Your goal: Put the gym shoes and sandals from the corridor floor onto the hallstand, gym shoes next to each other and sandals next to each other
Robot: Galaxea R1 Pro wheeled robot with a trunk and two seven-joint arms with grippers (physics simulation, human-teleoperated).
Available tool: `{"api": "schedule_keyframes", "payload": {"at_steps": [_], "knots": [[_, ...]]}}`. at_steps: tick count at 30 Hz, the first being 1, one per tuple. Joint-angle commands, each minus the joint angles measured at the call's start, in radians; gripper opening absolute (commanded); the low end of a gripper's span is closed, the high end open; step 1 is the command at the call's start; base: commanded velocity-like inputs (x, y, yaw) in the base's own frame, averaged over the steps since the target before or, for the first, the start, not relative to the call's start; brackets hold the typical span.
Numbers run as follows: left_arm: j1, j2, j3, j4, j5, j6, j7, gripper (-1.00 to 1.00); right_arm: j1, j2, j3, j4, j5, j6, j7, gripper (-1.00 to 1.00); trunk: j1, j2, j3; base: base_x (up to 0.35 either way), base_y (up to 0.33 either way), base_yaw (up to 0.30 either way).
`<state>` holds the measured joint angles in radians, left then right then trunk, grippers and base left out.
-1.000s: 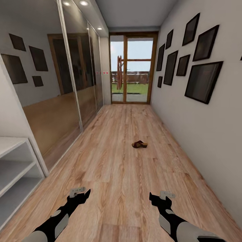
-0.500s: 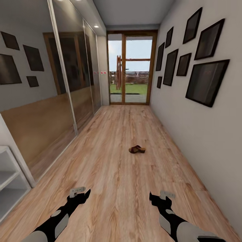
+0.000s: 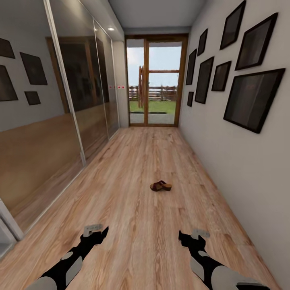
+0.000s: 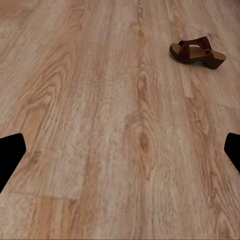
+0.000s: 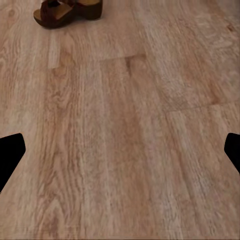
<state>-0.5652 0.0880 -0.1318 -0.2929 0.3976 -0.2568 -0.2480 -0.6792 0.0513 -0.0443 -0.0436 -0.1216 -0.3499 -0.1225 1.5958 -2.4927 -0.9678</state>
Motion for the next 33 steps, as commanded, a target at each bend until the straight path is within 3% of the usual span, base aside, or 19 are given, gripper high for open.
{"api": "schedule_keyframes", "payload": {"at_steps": [1,11,33], "knots": [[-0.001,0.001,-0.008,0.001,0.01,-0.004,-0.002,1.0,0.0,0.001,-0.003,0.001,-0.005,-0.004,0.001,1.0,0.0,0.0,-0.001,0.34,-0.162,0.0],[-0.001,0.001,-0.008,0.001,0.01,-0.004,-0.002,1.0,0.0,0.002,-0.003,0.001,-0.005,-0.004,0.0,1.0,0.0,0.0,-0.001,0.34,-0.162,0.06],[-0.001,0.001,-0.008,0.001,0.01,-0.004,-0.002,1.0,0.0,0.001,-0.005,0.001,-0.006,-0.004,0.0,1.0,0.0,0.0,-0.001,0.341,-0.162,0.284]]}}
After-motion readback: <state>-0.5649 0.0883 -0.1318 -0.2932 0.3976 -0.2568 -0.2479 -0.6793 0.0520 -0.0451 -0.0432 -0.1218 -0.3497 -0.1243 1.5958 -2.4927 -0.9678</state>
